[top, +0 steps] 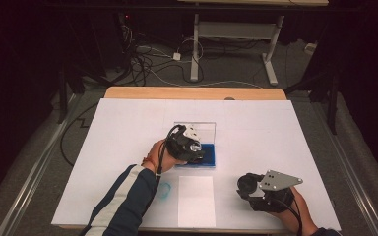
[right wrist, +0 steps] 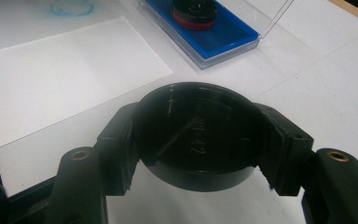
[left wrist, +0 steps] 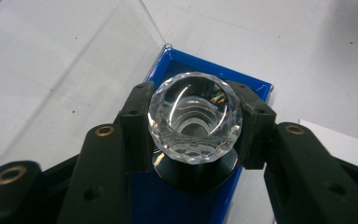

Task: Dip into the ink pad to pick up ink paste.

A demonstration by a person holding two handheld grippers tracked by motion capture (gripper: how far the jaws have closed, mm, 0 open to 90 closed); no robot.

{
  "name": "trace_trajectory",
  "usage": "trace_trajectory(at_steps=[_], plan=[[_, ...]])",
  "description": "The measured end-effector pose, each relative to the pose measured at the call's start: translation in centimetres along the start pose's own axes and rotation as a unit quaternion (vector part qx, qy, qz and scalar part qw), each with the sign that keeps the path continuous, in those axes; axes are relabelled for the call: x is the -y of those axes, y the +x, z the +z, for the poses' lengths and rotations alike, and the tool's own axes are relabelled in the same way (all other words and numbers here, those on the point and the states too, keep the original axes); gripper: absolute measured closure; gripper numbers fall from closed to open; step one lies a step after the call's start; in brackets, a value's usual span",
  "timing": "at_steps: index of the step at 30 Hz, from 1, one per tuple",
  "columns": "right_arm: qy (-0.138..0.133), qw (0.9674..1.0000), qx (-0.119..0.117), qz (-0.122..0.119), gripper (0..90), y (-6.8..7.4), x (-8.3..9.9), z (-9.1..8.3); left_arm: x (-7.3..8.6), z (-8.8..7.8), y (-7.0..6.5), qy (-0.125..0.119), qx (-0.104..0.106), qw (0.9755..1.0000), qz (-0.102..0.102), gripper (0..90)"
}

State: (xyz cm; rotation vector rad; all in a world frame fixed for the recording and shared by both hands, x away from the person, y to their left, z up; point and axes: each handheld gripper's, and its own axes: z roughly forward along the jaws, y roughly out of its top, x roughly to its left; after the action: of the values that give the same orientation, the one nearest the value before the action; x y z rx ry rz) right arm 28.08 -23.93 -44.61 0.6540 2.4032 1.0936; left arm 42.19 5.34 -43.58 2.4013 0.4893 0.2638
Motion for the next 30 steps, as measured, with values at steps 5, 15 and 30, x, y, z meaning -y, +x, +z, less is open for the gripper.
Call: trace_trajectory(at_steps=[5, 15, 30], plan=[[-0.002, 1.0, -0.002, 0.003, 38.0, 0.0, 0.0, 0.0, -0.2, -0.3, 0.5, 0.01, 0.009, 0.9999, -0.007, 53.9], [-0.007, 1.0, 0.001, 0.005, 38.0, -0.2, 0.0, -0.2, -2.0, -4.4, 1.3, -0.043, 0.0, 0.999, -0.014, 53.9], [-0.02, 0.9997, 0.01, 0.003, 38.0, -0.2, -0.2, -0.6, -2.7, -8.3, 0.4, -0.071, -0.01, 0.9974, 0.006, 53.9]])
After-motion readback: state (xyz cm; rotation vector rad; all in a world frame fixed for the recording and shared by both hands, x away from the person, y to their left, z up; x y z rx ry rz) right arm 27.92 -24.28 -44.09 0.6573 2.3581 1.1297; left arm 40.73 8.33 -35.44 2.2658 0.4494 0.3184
